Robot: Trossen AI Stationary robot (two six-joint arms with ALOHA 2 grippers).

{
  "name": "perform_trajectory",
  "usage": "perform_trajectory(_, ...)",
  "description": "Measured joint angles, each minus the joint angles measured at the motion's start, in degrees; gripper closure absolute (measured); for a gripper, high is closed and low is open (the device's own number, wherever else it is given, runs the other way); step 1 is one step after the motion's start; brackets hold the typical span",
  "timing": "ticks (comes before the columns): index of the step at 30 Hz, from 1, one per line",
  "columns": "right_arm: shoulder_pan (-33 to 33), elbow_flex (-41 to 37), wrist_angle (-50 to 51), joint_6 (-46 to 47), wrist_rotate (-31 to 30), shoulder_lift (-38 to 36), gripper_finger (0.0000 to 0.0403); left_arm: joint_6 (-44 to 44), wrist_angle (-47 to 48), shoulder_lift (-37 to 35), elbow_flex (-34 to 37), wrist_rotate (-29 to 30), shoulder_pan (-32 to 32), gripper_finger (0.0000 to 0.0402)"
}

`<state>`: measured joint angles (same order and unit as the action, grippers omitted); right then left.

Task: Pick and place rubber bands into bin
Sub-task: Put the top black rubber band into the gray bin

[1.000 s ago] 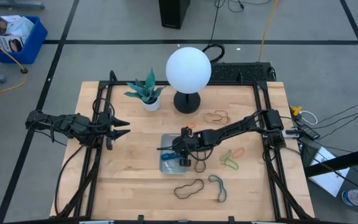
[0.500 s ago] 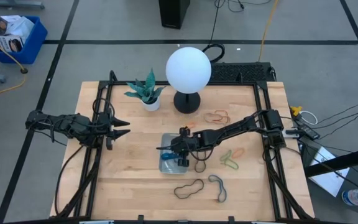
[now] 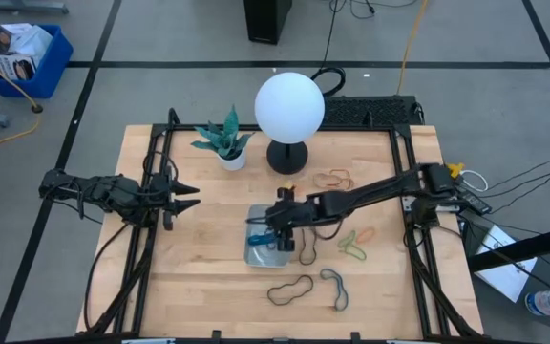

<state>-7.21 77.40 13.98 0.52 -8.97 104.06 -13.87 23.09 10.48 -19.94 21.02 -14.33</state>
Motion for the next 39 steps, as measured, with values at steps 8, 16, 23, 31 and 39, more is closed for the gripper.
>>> perform_trajectory(8, 0.88, 0.01, 2.59, -2.74, -0.05, -15.46, 0.0220, -0.07, -0.07, 0.00, 0.02, 0.00, 0.02, 0.0236)
perform_trajectory(16, -0.27, 0.03, 2.69, -5.23, -0.26, -22.39, 0.0222, -0.09, -0.09, 0.00, 0.02, 0.00, 0.01, 0.0236)
perform_trajectory(23, -3.29, -0.25, 2.58, -3.79, 0.15, -22.18, 0.0222, -0.09, -0.09, 0.01, 0.02, 0.00, 0.01, 0.0236)
perform_trajectory(31, -5.35, -4.54, 4.50, -1.70, 0.13, -22.72, 0.0222, -0.07, -0.11, 0.00, 0.02, 0.00, 0.02, 0.0236)
perform_trajectory(39, -8.32, -15.35, 4.06, 8.00, 0.12, -22.53, 0.0222, -0.07, -0.09, 0.01, 0.02, 0.00, 0.02, 0.0236)
